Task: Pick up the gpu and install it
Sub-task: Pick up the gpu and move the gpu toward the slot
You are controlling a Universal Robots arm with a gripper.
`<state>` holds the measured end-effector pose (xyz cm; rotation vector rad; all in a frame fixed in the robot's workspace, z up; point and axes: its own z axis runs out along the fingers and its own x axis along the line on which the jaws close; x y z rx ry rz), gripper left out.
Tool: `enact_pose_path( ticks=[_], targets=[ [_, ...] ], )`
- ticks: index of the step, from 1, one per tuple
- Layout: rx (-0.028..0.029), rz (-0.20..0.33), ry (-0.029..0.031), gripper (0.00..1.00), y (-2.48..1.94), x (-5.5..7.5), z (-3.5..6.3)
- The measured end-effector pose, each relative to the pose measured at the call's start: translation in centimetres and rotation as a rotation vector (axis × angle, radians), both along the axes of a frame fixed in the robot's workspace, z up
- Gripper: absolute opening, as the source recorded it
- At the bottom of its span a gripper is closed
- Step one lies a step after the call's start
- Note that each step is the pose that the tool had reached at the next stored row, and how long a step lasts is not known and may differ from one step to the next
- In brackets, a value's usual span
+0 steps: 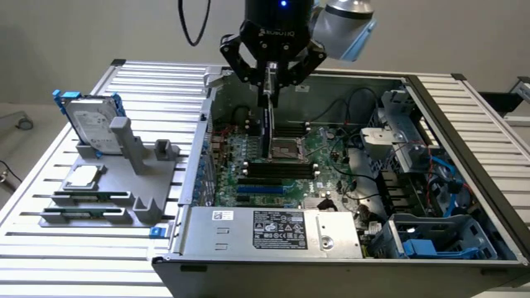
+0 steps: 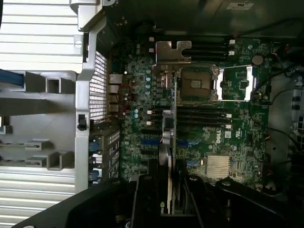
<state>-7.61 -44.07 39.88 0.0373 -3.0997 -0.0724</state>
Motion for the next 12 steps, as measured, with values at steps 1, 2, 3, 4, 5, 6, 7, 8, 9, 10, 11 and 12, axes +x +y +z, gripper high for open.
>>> enact_pose_path(
  ticks=[1, 2, 3, 4, 5, 6, 7, 8, 9, 10, 11, 12],
  targets=[
    [0.0001, 0.000, 0.0000, 0.26, 0.02, 0.5, -0.18],
    [0.0000, -0.001, 0.0000, 0.26, 0.05, 0.9, -0.36],
    [0.0001, -0.001, 0.0000, 0.26, 0.07, 1.3, -0.54],
    [0.0002, -0.001, 0.0000, 0.26, 0.09, 1.8, -0.73],
    [0.0001, -0.002, 0.0000, 0.26, 0.11, 2.2, -0.91],
    [0.0002, -0.003, 0.0000, 0.26, 0.14, 2.5, -1.09],
    [0.0001, -0.003, 0.0001, 0.26, 0.18, 2.8, -1.27],
    [0.0000, -0.004, 0.0001, 0.26, 0.24, 2.9, -1.45],
    [0.0001, -0.005, 0.0000, 0.26, 0.31, 3.1, -1.65],
    [0.0002, -0.005, 0.0000, 0.26, 0.38, 3.2, -1.82],
    [0.0001, -0.006, 0.0000, 0.26, 0.45, 3.3, -2.00],
    [0.0002, -0.007, 0.0000, 0.26, 0.52, 3.4, -2.19]
  ],
)
